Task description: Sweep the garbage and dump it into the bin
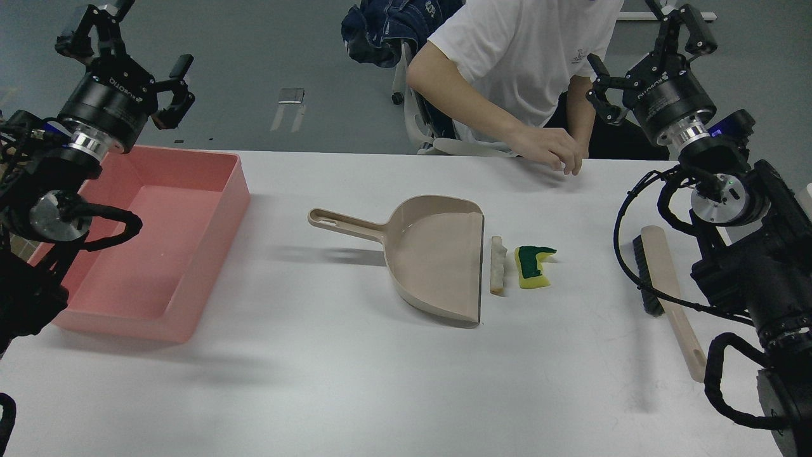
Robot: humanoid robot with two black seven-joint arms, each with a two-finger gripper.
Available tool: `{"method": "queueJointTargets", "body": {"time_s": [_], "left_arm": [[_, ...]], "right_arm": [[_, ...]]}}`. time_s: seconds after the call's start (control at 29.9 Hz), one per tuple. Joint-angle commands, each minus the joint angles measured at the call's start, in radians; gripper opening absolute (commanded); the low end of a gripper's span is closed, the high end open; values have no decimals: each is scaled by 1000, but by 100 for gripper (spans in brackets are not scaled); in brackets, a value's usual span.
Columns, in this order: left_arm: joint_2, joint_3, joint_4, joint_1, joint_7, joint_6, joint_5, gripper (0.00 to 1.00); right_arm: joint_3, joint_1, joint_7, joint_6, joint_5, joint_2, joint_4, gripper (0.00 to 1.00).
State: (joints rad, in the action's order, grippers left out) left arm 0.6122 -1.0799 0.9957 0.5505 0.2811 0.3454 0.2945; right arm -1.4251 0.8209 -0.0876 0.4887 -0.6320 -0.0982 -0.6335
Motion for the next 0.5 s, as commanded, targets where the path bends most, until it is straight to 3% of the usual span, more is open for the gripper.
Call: {"method": "queueJointTargets", "body": {"time_s": [0.0,0.23,0.47], "left_arm": [[-2,0,0,0,4,0,2,98],[0,0,6,2,1,-8,0,98],[27,11,99,-9,3,-9,3,98]], "right_arm": [[0,1,0,0,1,0,0,100],[0,-3,0,0,0,0,-3,100],[-1,-8,-1,0,0,-6,-14,100]]}}
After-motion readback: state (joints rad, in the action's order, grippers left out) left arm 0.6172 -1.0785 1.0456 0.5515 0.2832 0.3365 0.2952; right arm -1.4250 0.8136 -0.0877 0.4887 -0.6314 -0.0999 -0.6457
